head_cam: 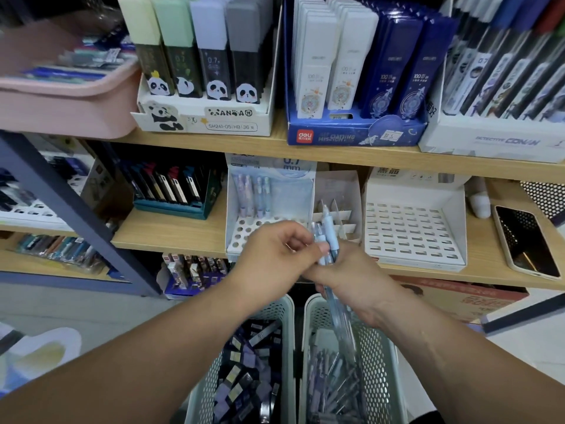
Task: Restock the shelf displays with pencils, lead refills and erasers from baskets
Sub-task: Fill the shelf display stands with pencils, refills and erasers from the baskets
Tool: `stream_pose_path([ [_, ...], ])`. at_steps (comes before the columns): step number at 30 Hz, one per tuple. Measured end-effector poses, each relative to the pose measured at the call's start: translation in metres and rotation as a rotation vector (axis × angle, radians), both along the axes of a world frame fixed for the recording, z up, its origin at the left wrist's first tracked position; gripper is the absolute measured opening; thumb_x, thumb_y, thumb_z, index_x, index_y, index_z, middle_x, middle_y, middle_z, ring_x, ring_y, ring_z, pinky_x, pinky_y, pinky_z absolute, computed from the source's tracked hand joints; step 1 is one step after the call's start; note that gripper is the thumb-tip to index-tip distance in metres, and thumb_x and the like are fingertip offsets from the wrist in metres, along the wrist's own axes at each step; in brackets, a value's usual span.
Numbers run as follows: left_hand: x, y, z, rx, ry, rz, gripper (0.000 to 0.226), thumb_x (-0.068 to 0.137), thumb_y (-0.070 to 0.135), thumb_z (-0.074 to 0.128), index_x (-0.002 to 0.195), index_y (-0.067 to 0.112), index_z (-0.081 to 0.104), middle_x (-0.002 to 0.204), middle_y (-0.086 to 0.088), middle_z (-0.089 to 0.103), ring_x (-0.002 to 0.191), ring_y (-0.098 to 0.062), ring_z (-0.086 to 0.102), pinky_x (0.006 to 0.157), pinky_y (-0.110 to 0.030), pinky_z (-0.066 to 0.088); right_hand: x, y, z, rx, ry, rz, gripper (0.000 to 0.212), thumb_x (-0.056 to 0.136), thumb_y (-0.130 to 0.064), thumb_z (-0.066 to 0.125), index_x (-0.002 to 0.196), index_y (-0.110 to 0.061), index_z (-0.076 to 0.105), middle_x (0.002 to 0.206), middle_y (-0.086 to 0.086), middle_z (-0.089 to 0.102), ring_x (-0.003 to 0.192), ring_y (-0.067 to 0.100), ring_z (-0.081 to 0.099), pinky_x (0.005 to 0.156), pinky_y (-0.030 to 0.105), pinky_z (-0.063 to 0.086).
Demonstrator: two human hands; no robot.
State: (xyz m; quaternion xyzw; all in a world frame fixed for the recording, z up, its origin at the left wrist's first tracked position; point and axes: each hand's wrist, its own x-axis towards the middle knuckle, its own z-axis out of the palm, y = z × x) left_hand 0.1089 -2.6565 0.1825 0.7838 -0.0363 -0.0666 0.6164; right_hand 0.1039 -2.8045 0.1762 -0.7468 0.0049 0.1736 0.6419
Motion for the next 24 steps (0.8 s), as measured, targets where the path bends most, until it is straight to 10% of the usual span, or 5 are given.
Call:
stream_pose_path([
  [8,-0.003,0.014,0.0,-0.231,0.197,0.117,0.011,0.091,0.009,0.07,0.09,-0.002,0.068,0.078,-0.019,0.07,0.057,-0.013,0.062,0.049,-0.022,0.048,-0.006,0.008,0.006,0.096,0.039,0.046,0.02,0.079,-0.002,0.081,0.092,-0.012,0.07,0.062,-0.012,0.07,0.058,-0.006,0.063,0.055,0.009,0.046],
  [15,0.012,0.039,0.002,-0.423,0.268,0.277,0.01,0.097,0.015,0.063,0.097,0.006,0.067,0.093,-0.016,0.073,0.069,-0.018,0.069,0.062,-0.029,0.056,0.0,0.009,0.007,0.105,0.166,-0.106,0.058,0.058,-0.038,0.088,0.1,-0.006,0.062,0.065,-0.002,0.061,0.055,0.01,0.051,0.049,0.025,0.042],
  [24,0.021,0.047,0.0,-0.613,0.261,0.314,0.009,0.099,0.012,0.059,0.1,0.007,0.067,0.087,-0.011,0.069,0.073,-0.018,0.069,0.071,-0.031,0.06,0.006,0.003,0.002,0.282,0.179,-0.143,0.02,0.085,-0.009,0.076,0.077,-0.014,0.059,0.072,0.009,0.061,0.054,0.015,0.041,0.05,0.027,0.038],
])
